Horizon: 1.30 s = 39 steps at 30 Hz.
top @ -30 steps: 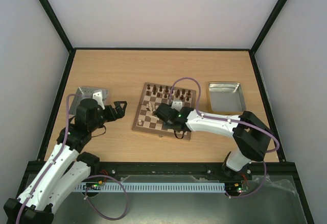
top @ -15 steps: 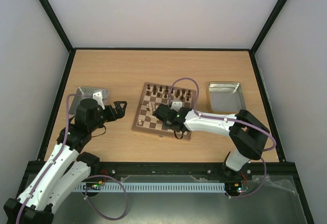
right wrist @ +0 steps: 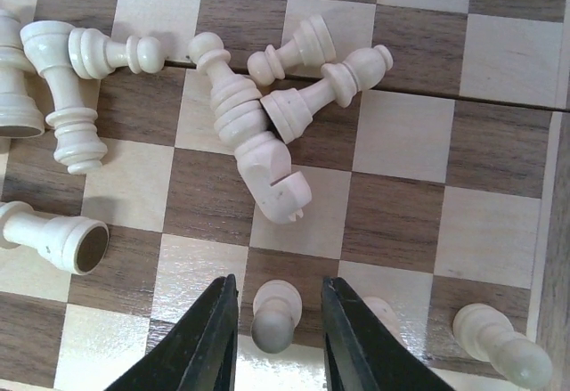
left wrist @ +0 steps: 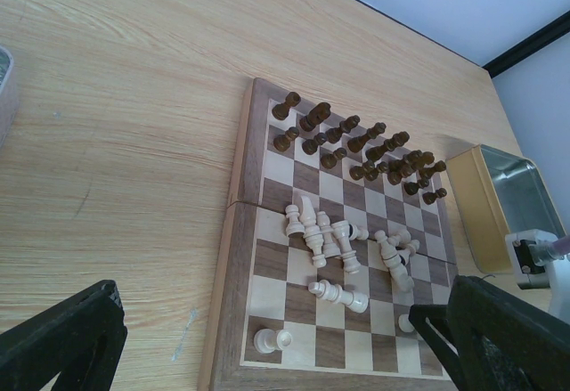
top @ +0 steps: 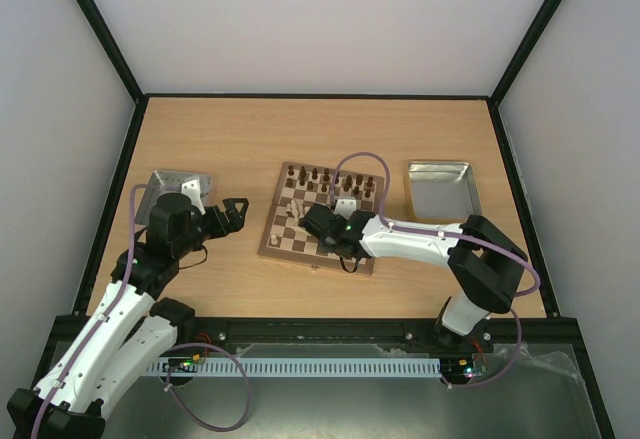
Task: Set up the chess pieces on the board
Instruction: Place the chess piece on the chessboard, then pick up the chess piece from the chessboard.
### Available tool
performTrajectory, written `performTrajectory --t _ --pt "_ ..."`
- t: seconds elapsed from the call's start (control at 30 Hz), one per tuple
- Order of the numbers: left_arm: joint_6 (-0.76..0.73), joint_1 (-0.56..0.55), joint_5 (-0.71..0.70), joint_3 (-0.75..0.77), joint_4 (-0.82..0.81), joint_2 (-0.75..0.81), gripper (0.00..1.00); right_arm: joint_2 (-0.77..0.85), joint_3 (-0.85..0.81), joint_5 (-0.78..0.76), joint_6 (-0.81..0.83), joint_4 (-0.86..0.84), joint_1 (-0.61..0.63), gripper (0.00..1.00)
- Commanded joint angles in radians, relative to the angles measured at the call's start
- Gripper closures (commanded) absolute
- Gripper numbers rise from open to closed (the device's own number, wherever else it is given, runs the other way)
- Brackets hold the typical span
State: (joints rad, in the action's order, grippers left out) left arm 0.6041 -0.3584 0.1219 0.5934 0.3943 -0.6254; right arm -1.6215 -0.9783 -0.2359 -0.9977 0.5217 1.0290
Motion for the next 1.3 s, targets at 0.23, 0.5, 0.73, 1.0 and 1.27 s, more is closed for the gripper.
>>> performTrajectory --t 0.23,0.5,0.73,1.0,1.27 --pt "-0.006 0.007 -0.015 -0.001 -0.004 -0.007 0.0 0.036 -0.065 -0.032 0.034 0.001 0.008 0.7" --pt "-0.005 0.006 -0.019 0.0 0.0 -0.008 0.0 -0.061 -0.138 0.168 0.203 -0.116 0.008 0.69" --pt "-0.001 0.007 -0.021 -0.002 0.001 -0.005 0.0 -0.137 -0.172 0.166 0.274 -0.127 0.008 0.67" --pt "-0.002 0.007 -0.019 -0.001 0.001 -0.007 0.0 -0.171 -0.204 0.127 0.35 -0.114 0.008 0.69" --pt "-0.001 0.007 -0.021 -0.001 0.001 -0.006 0.0 -0.175 -0.224 0.121 0.395 -0.113 0.008 0.69"
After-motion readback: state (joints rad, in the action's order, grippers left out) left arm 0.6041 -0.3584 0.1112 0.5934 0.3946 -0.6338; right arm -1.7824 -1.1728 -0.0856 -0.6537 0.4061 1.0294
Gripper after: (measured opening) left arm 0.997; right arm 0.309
